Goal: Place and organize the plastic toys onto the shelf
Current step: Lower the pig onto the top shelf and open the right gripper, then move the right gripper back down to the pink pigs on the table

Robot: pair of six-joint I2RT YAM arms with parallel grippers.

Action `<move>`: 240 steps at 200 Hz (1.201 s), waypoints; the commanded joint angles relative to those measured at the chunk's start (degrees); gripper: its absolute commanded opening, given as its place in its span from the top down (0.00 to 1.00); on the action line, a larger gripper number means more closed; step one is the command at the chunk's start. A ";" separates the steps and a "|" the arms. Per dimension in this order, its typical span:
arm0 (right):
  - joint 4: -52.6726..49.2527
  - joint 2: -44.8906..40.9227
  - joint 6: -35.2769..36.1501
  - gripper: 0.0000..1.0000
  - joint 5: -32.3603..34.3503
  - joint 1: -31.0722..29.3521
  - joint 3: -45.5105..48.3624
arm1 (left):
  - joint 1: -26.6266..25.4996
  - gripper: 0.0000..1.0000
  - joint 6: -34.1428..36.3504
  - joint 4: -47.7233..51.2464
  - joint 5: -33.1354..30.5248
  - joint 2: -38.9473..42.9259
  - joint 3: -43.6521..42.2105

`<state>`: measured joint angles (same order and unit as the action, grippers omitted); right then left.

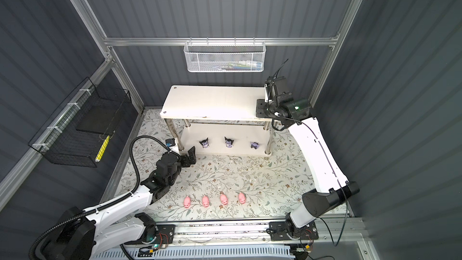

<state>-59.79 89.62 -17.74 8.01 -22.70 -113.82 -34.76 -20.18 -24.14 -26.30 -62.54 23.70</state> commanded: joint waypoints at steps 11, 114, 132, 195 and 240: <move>1.99 -1.18 0.03 0.48 -1.52 -0.20 1.31 | 0.49 0.02 -0.65 -1.43 0.25 -0.22 0.55; 6.81 -12.83 -0.52 0.45 -3.52 -0.30 8.97 | 0.66 0.02 -0.39 -1.22 0.22 -1.12 1.32; 9.06 -17.81 -0.47 0.44 -5.14 -1.24 14.41 | 0.75 0.02 -0.29 -0.83 0.09 -1.17 1.67; 15.32 -40.97 2.71 0.44 3.82 -18.36 42.30 | 0.95 0.02 -0.43 1.09 -1.00 -1.92 3.01; 19.47 -49.36 -5.14 0.44 3.62 -28.46 62.49 | 0.93 0.02 -0.38 1.63 -0.92 -3.71 4.02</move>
<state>-44.14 41.12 -17.72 10.50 -47.86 -58.83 -34.39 -20.21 -23.49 -26.59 -65.28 25.61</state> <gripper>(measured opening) 0.562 0.978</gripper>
